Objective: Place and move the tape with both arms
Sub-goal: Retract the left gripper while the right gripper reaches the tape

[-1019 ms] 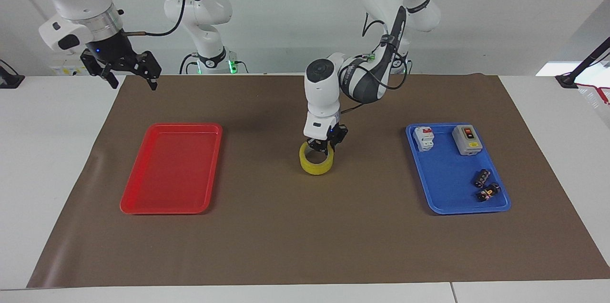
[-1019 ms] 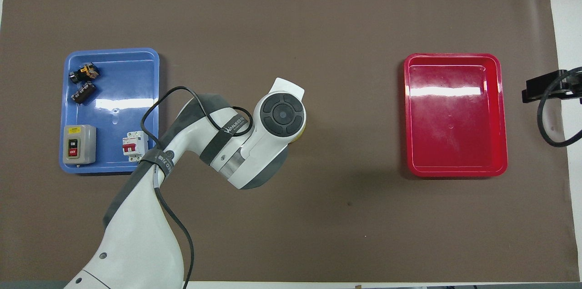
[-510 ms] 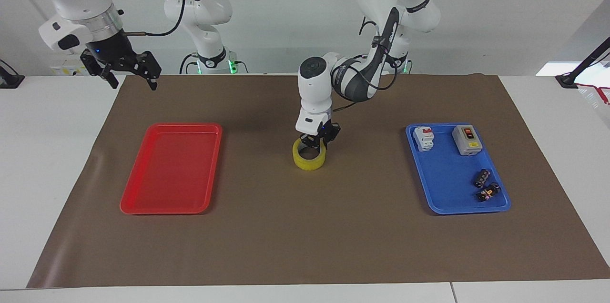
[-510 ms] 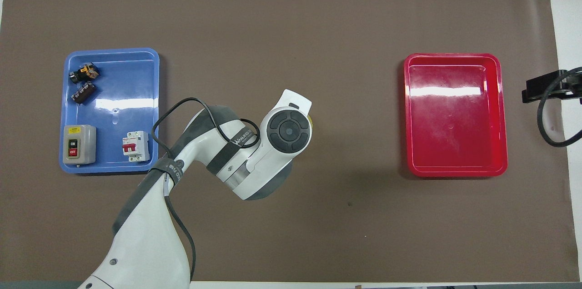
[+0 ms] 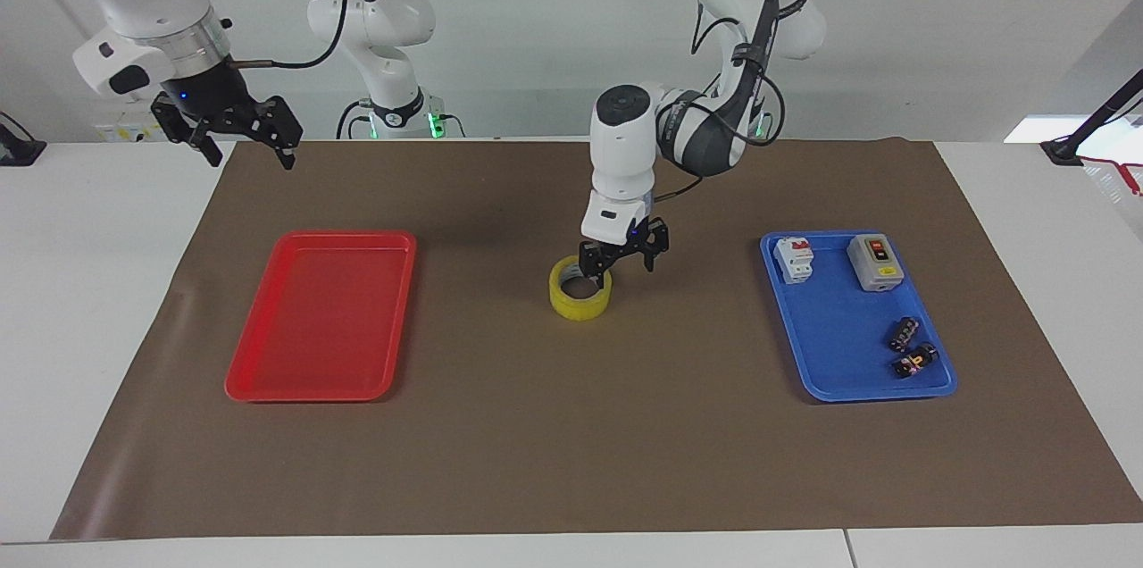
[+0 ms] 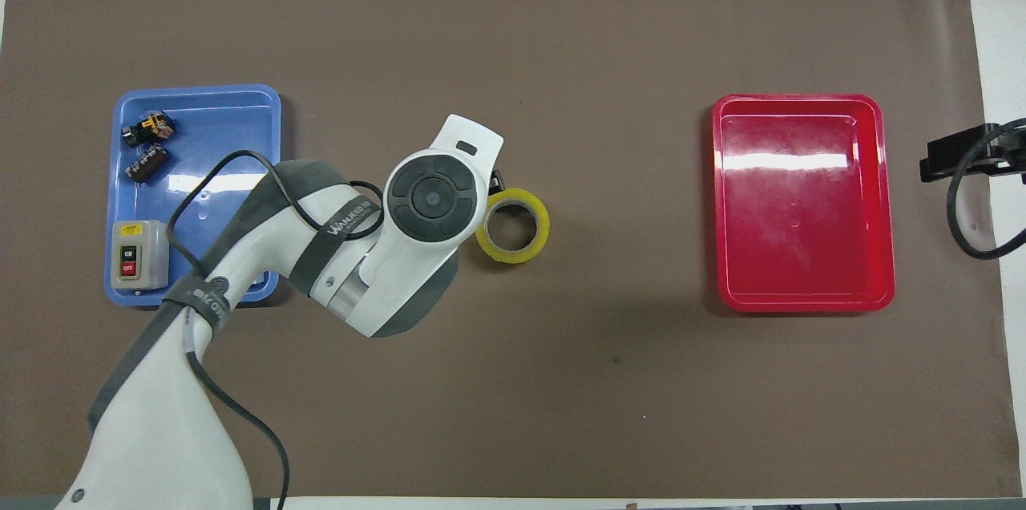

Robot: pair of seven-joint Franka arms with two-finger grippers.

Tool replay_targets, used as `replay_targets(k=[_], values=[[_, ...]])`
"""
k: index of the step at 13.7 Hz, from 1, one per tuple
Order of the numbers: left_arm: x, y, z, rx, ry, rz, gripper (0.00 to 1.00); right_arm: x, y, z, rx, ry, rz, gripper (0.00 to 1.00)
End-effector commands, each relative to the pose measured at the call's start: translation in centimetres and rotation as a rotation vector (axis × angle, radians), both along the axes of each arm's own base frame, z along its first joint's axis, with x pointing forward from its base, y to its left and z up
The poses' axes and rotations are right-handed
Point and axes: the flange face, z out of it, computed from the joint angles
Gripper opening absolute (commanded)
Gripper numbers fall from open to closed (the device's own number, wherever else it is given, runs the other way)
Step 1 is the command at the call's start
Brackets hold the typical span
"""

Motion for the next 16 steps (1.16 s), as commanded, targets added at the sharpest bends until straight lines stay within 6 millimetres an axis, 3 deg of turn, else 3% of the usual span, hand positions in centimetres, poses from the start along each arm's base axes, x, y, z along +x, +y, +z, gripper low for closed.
replay_targets(k=[1, 3, 6, 8, 10, 11, 14, 16], values=[[0.6, 3.8, 2.4, 0.028, -0.008, -0.017, 1.0, -0.4, -0.4, -0.1, 0.017, 0.0, 0.017, 1.0], [2.0, 7.0, 3.9, 0.019, 0.006, -0.026, 1.0, -1.1, 0.3, -1.6, 0.016, -0.016, 0.032, 1.0], [4.2, 13.0, 6.2, 0.005, 0.031, -0.05, 1.0, -0.5, 5.0, -2.3, 0.017, -0.058, 0.079, 1.0], [4.9, 17.9, 8.4, 0.026, 0.046, -0.096, 1.0, 0.1, 9.5, -4.0, 0.018, -0.036, 0.116, 1.0], [5.5, 23.2, 11.0, 0.046, 0.077, -0.133, 1.0, 1.9, 16.9, -6.9, 0.017, -0.026, 0.104, 1.0], [5.6, 25.1, 12.0, 0.037, 0.096, -0.148, 1.0, 2.5, 19.4, -8.2, 0.017, -0.026, 0.101, 1.0], [6.4, 31.3, 15.5, -0.028, 0.119, -0.174, 1.0, 3.5, 26.0, -12.4, 0.039, -0.073, 0.088, 1.0], [6.6, 33.8, 16.9, -0.03, 0.126, -0.191, 1.0, 3.3, 29.2, -14.9, 0.048, -0.083, 0.12, 1.0]])
